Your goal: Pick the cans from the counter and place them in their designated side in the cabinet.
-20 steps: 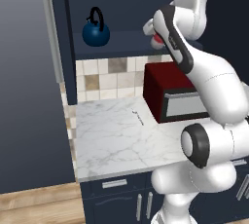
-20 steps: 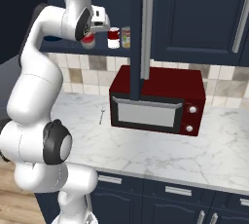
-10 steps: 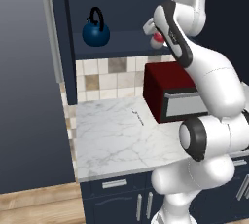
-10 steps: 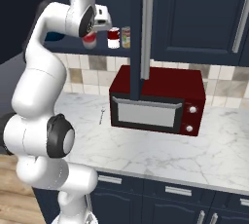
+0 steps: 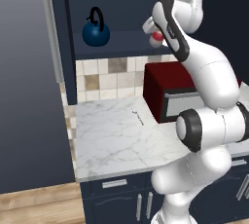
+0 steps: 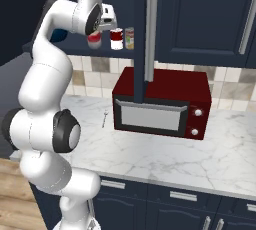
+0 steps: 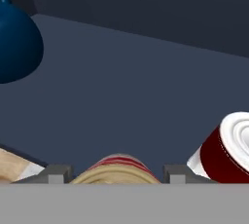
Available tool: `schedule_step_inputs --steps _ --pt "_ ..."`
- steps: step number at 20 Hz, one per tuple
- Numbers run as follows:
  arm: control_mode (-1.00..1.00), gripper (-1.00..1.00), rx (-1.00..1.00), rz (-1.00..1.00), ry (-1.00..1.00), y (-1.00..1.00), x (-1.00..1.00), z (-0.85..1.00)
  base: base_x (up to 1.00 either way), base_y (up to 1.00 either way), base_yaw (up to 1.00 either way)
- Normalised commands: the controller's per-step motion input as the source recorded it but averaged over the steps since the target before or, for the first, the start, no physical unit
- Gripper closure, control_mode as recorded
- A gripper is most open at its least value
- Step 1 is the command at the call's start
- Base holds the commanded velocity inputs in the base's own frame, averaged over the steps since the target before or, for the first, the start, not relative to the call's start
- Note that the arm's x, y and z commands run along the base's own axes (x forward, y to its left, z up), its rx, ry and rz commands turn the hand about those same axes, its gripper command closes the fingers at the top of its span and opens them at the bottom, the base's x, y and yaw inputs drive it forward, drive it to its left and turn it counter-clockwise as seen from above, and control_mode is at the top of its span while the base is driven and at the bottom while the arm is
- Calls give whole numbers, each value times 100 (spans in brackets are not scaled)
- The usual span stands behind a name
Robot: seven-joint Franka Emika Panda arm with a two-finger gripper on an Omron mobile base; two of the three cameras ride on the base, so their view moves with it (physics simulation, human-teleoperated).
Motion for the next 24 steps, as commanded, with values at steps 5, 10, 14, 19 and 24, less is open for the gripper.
schedule_step_inputs --steps 5,10,14,19,24 --pt "-100 100 -2 3 2 -4 24 3 0 0 0" --pt "-100 100 -2 2 4 -7 24 0 0 0 0" --pt "-100 100 -2 2 5 -7 22 0 0 0 0" --pt "-100 100 -2 2 6 -5 22 0 0 0 0" --pt "-100 100 -2 2 7 -6 21 0 0 0 0"
